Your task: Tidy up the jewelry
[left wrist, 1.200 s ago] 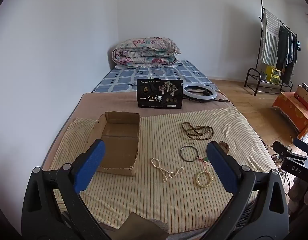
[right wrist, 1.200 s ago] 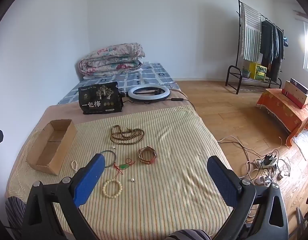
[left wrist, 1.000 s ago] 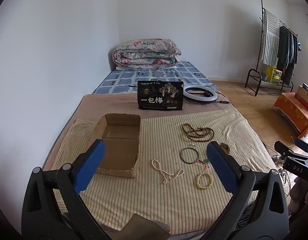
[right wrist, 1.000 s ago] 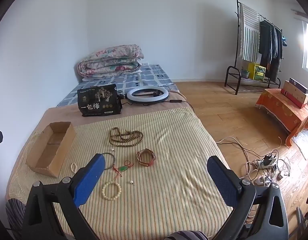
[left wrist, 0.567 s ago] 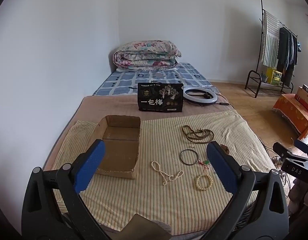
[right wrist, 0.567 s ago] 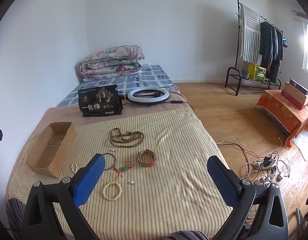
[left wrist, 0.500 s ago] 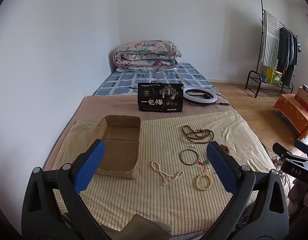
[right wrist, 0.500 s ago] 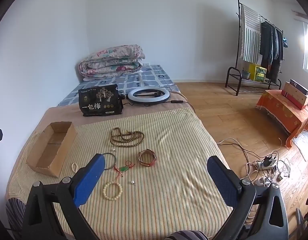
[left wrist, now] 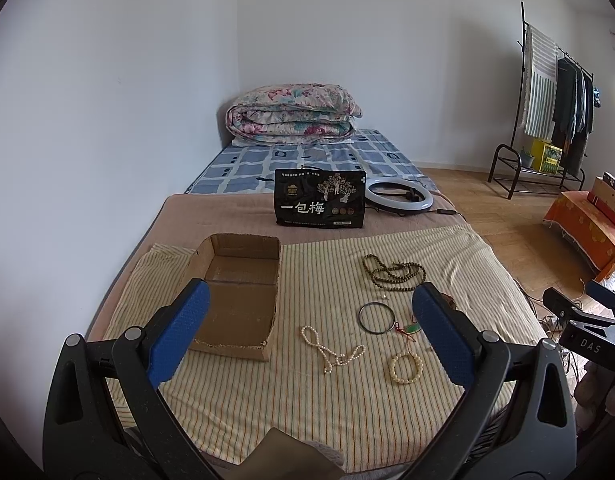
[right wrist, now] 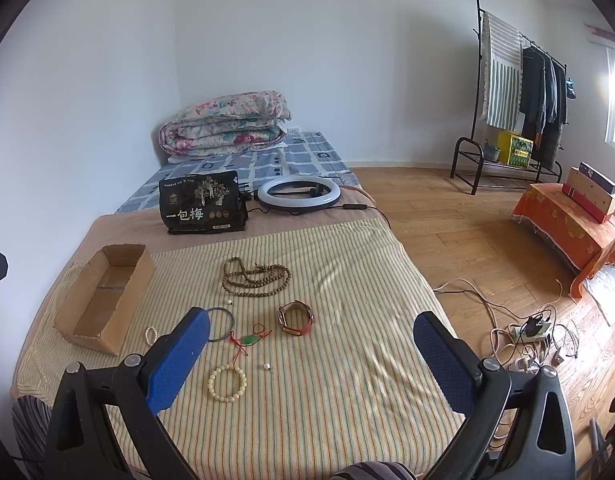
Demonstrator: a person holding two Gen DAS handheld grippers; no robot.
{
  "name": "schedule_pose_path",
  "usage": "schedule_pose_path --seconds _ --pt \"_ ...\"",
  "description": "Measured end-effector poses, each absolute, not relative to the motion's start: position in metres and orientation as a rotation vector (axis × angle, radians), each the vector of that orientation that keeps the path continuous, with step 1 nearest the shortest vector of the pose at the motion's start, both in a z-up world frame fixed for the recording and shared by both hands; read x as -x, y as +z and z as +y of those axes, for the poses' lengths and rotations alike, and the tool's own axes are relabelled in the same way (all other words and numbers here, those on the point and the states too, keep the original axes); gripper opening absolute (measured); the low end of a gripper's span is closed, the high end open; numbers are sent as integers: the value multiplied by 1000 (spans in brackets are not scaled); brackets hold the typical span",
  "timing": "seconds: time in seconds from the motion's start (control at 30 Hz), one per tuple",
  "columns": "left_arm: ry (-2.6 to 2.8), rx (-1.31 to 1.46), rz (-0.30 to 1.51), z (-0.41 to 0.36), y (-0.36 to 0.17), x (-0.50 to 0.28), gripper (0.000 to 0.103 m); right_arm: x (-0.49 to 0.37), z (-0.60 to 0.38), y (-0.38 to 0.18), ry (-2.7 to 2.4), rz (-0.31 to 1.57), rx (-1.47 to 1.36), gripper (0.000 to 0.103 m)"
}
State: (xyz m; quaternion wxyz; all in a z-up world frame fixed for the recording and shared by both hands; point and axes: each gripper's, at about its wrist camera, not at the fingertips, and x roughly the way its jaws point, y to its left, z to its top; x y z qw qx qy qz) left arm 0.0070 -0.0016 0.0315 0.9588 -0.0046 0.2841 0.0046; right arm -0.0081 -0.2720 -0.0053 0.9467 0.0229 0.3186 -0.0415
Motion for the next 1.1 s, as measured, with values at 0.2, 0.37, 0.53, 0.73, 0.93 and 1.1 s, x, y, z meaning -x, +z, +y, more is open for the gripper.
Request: schedule_pose_path --seconds 0.2,0.37,0.53,0.73,0.93,1.1 --pt "11 13 577 -1 28 -4 103 8 -270 -3 -82 649 -38 103" --pt "11 11 574 1 26 -3 103 8 -268 -4 -80 650 -36 103" --pt "12 13 572 1 24 -2 103 9 -267 -4 -79 648 -37 103" --pt "11 14 572 2 24 -3 103 9 -267 -4 -78 650 -39 103" --pt "10 14 569 3 33 -5 103 10 -266 -4 -75 647 -39 103" --pt "10 15 566 1 34 -4 103 10 -266 -3 -76 646 -40 103"
